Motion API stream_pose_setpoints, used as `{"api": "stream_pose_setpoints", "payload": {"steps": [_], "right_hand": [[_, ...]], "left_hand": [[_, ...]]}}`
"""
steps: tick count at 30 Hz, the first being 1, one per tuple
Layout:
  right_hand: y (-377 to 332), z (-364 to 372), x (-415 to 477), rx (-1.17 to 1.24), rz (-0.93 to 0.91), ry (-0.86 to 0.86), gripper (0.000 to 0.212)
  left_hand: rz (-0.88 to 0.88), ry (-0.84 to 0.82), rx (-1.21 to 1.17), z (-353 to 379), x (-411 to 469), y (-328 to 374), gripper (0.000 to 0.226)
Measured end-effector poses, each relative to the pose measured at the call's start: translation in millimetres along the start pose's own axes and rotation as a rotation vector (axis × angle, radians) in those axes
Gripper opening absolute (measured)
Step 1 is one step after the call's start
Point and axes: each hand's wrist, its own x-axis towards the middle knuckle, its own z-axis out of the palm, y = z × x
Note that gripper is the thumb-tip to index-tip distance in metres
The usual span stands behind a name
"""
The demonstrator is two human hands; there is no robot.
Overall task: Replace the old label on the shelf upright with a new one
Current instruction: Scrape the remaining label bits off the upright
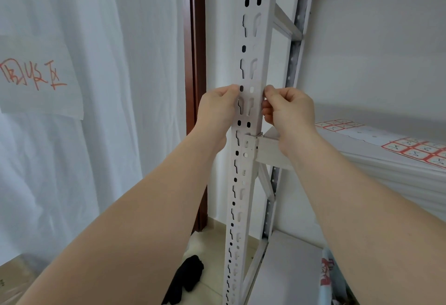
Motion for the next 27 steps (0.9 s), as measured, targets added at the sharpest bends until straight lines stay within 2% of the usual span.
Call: {"api": "stream_pose_setpoints", "payload": {"steps": [6,10,12,22,27], "right_hand": [[-1.1,0.2,-1.3,-0.024,-0.005,-0.01,0.022],[-1.6,-0.7,-1.6,-0.032,0.003,-0.03,0.02],[-1.3,-1.3,-1.1,-0.029,0.001,-0.037,0.02],[0.2,-1.5,0.8,-0.046,-0.003,-0.048,0.021],[0.4,-1.3,0.6,-0.039,-0.001,-0.049,0.021]], "left_hand": [[0.009,0.064,0.009,6.1,-2.9,2.1,0.035],[0.029,0.088,0.02,8.4,-6.4,1.3,0.017],[0.048,0.082,0.026,8.5,-6.7,-0.4,0.026],[0.063,0.066,0.001,7.2,0.6,-3.0,0.039],[0.058,0.09,0.023,7.8,0.2,-5.8,0.035]]}}
